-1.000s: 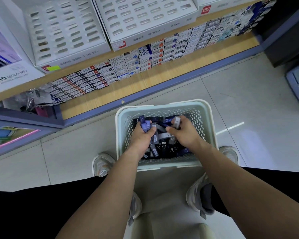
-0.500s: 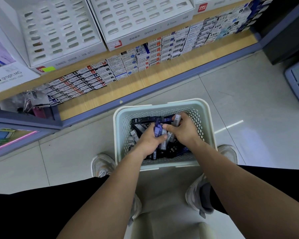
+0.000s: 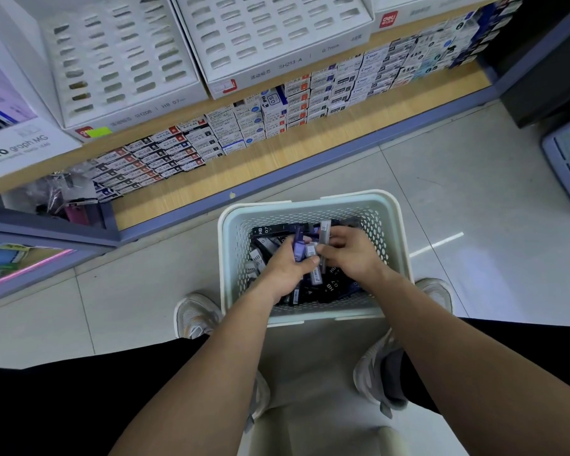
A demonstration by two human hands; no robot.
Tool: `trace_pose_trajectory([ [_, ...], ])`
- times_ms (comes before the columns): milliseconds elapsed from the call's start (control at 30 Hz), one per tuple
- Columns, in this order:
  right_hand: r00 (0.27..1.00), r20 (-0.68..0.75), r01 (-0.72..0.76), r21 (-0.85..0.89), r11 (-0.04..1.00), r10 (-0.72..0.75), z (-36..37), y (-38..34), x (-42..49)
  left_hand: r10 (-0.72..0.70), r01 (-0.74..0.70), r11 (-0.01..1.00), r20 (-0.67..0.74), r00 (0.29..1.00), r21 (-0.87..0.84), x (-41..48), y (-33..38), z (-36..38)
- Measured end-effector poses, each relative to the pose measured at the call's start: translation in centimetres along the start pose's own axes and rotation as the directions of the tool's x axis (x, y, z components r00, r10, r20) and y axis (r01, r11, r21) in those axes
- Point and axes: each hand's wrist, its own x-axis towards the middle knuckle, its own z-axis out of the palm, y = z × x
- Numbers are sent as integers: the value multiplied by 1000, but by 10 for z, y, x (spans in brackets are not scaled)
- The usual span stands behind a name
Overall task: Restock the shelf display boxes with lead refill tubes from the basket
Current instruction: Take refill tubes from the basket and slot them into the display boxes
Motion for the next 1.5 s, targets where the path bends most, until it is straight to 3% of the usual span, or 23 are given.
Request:
trace_pose_trajectory([
  [233,1000,-26,1,21,1000,0,-6,-9,-7,-23,24,999,-37,999,35,-1,17,-9],
  [433,1000,17,5,95,995,-7,-9,-43,-28,41,-39,998,-45,998,48,-20,49,-14],
  [633,998,-23,51,-24,998,-52,-7,-61,-51,21,-35,993,-119,993,-115,-48,69,-15],
  [833,999,-17,34,-39,999,-35,2,-49,-73,22,-44,990,-161,987,-134,-61,75,-17],
  [1100,998,29,53,130,990,-57,-8,-103,-103,43,-66,982,-131,991,-179,-89,116,-28],
  [1267,973,135,188,7,982,-187,-31,-158,-142,116,-124,976,-54,992,-180,-133,162,-44],
  [1400,956,216,146,243,959,-200,-49,-190,-170,215,-214,962,-13,977,-171,-170,186,-50],
  [1500,948,210,170,297,939,-238,-57,-195,-178,265,-262,946,-9,964,-188,-191,195,-48],
])
